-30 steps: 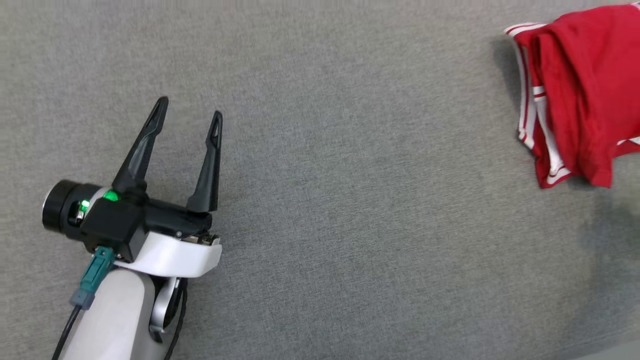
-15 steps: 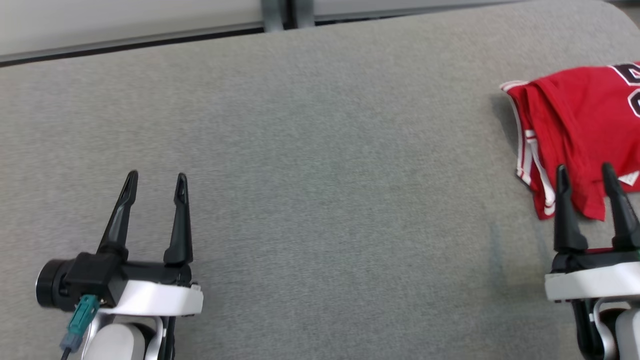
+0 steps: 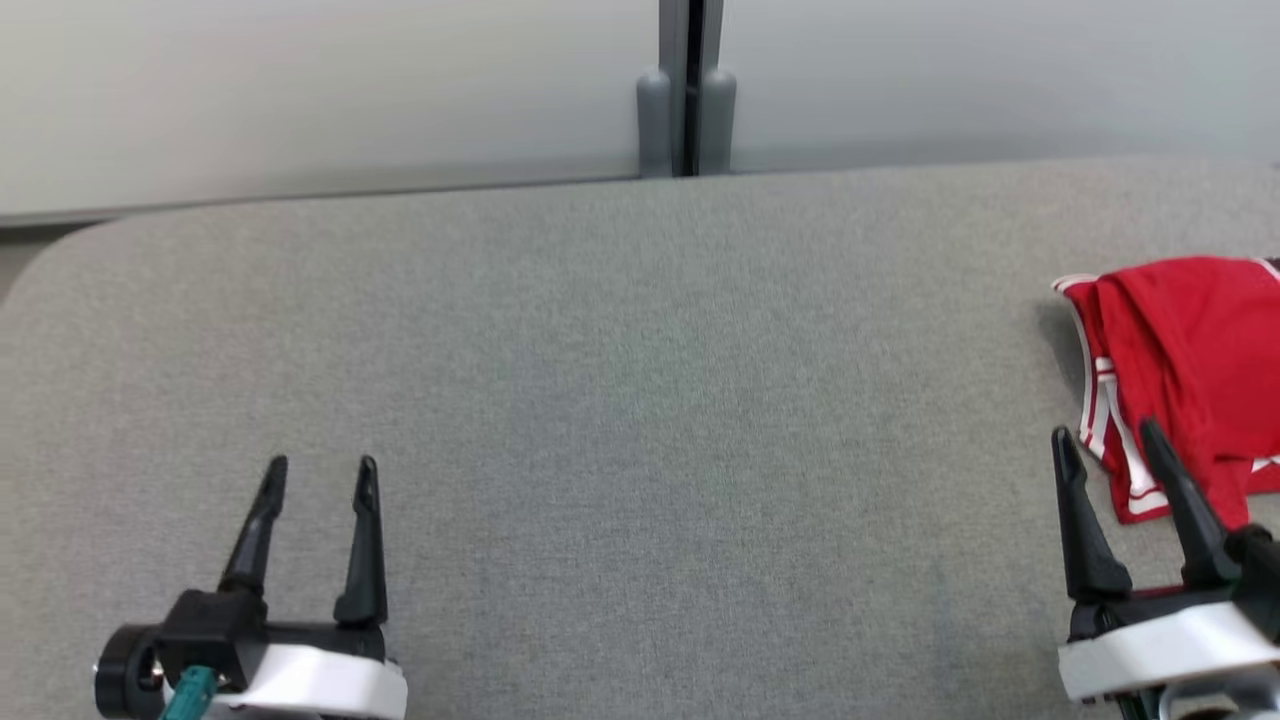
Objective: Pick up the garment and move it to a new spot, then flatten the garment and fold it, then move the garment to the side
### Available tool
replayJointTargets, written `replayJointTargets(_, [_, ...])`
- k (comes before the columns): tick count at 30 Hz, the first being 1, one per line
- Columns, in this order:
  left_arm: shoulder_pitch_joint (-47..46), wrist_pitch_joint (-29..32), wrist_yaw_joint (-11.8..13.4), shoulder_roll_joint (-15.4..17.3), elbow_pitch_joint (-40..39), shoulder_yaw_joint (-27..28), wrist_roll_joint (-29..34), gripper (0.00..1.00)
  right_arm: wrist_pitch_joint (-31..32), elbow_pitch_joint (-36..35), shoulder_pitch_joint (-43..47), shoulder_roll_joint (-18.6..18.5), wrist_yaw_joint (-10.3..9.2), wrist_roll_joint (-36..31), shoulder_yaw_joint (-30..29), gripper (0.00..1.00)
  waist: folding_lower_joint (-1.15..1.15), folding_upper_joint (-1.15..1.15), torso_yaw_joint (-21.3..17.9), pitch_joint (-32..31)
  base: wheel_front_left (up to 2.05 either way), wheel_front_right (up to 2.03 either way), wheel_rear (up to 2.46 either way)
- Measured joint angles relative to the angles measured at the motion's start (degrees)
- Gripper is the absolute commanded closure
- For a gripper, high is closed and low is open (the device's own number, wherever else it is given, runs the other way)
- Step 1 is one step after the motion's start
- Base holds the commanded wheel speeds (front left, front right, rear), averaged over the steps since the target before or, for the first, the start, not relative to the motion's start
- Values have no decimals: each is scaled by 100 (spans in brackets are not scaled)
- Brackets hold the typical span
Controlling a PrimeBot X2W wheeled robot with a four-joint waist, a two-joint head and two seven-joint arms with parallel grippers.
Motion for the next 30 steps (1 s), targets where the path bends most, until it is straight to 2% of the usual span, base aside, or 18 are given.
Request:
replayJointTargets(11, [528, 0, -23, -20, 245, -148, 4, 0, 298, -185, 683, 37, -2, 24, -45, 0, 0, 0, 39, -785, 0, 0, 0])
replayJointTargets(30, [521, 60, 22, 51, 400, -212, -46, 0, 372, -285, 713, 41, -2, 63, -93, 0, 0, 0, 6, -837, 0, 0, 0])
